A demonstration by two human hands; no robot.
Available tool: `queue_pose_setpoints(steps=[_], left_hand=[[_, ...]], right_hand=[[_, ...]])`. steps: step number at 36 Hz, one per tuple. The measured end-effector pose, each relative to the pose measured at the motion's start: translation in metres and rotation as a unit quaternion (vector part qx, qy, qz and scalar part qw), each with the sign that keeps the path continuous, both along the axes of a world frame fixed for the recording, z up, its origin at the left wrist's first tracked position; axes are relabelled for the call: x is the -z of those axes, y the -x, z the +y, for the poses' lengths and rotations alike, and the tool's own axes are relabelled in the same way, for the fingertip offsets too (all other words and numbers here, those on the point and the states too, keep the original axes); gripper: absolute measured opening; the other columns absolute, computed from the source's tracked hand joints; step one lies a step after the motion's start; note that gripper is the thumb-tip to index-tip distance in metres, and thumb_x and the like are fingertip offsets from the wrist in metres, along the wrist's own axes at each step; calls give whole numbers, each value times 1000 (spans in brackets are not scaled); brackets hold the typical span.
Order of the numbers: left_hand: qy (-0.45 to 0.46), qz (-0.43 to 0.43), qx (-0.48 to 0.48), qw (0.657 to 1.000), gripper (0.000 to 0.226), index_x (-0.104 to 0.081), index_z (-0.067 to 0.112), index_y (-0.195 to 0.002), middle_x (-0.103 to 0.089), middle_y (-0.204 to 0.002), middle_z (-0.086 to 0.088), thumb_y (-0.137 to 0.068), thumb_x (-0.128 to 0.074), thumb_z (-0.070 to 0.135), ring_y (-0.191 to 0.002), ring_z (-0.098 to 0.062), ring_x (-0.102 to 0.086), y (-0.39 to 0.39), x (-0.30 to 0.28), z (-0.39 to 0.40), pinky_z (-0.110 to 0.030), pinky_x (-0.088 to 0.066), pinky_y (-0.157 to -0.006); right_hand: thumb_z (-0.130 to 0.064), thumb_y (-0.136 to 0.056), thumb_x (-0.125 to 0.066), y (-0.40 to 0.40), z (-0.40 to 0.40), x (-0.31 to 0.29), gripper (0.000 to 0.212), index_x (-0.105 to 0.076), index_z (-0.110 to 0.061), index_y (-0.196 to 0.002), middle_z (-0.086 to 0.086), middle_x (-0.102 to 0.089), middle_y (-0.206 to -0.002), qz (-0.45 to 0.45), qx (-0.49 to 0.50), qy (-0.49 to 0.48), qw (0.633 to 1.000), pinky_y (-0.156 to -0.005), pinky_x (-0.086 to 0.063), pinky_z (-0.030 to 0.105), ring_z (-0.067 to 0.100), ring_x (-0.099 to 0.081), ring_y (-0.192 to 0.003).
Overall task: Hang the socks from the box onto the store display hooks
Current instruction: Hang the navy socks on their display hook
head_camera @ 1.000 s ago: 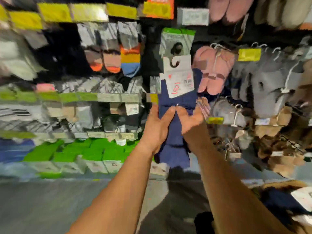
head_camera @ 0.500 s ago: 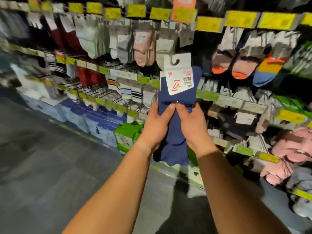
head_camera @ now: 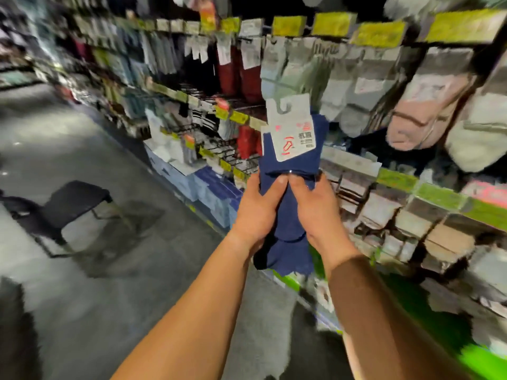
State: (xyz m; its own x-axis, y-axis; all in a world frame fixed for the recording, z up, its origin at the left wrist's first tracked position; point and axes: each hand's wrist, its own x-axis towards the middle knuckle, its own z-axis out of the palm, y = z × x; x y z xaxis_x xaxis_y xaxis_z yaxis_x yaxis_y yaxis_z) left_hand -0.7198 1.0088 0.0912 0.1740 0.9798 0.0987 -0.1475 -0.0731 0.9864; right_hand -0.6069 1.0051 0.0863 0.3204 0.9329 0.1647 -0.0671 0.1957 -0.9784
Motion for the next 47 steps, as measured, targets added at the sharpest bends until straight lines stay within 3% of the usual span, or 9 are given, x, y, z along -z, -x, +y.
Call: queue_pose_setpoints(steps=[6, 10, 16, 18, 22, 28, 34, 43, 47], left_hand=[[1, -16, -56, 998, 32, -56, 16, -133, -72, -122, -7, -101, -61, 21, -109, -25, -70, 77, -25, 116, -48, -58, -94], [4, -24, -66, 998, 32, -58, 16, -133, -72, -122, -6, -101, -61, 22, -110, -24, -71, 116, -33, 179, -48, -57, -95], [-3, -61, -5, 998, 26, -59, 12, -126, -76, -110, -6, -100, -61, 17, -98, -21, -75, 148, -28, 277, -32, -61, -78], [-19, -56, 14, 998, 23, -60, 11, -123, -77, -105, -2, -100, -61, 14, -96, -20, -75, 159, -27, 310, -31, -59, -78], [-42, -44, 75, 995, 30, -61, 21, -125, -75, -115, -2, -96, -67, 21, -109, -22, -71, 187, -35, 364, -40, -57, -93], [-42, -74, 172, 981, 35, -60, 24, -133, -69, -128, -10, -98, -62, 25, -118, -32, -66, 216, -56, 434, -56, -50, -103], [-67, -81, 185, 977, 32, -61, 23, -129, -72, -122, -7, -97, -62, 19, -112, -28, -69, 224, -74, 496, -55, -51, -103], [-57, -102, 218, 969, 30, -61, 24, -128, -74, -118, -1, -99, -62, 16, -111, -21, -70, 233, -93, 572, -48, -52, -102], [-60, -135, 257, 955, 31, -58, 18, -130, -75, -116, -3, -99, -58, 12, -108, -22, -71, 233, -96, 597, -36, -57, -88]], right_hand=[[-31, -92, -65, 79, 124, -24, 19, -65, -34, -111, -10, -73, -109, 26, -54, -11, 998, -93, -54, 52, 15, -70, -102], [-37, -87, -63, 119, 187, -35, 29, -61, -40, -116, -9, -70, -119, -15, -59, -21, 998, -94, -53, 44, 17, -66, -111], [-12, -96, -62, 155, 268, -41, 28, -62, -7, -123, 2, -68, -112, -96, 72, -31, 992, -89, -48, 23, 20, -62, -106], [-14, -95, -59, 166, 289, -42, 21, -66, -9, -114, 3, -67, -107, -100, 94, -42, 990, -85, -44, 14, 22, -58, -101], [-41, -84, -64, 196, 332, -46, 38, -59, -26, -119, -4, -70, -107, -117, 148, -9, 982, -85, -55, 44, 20, -67, -95], [-24, -91, -67, 222, 390, -65, 29, -58, -31, -118, -20, -67, -103, -120, 195, -35, 973, -72, -50, 14, -7, -63, -88], [-29, -85, -74, 240, 443, -80, 40, -50, -28, -117, -13, -67, -102, -58, 259, -40, 963, -78, -53, 28, 5, -67, -90], [-23, -87, -74, 258, 506, -105, 38, -47, -12, -111, -6, -64, -99, -93, 301, -55, 948, -68, -50, 13, -10, -62, -76], [-40, -79, -78, 263, 528, -109, 48, -49, -20, -111, -2, -68, -103, -100, 329, -53, 938, -83, -58, 39, 10, -69, -91]])
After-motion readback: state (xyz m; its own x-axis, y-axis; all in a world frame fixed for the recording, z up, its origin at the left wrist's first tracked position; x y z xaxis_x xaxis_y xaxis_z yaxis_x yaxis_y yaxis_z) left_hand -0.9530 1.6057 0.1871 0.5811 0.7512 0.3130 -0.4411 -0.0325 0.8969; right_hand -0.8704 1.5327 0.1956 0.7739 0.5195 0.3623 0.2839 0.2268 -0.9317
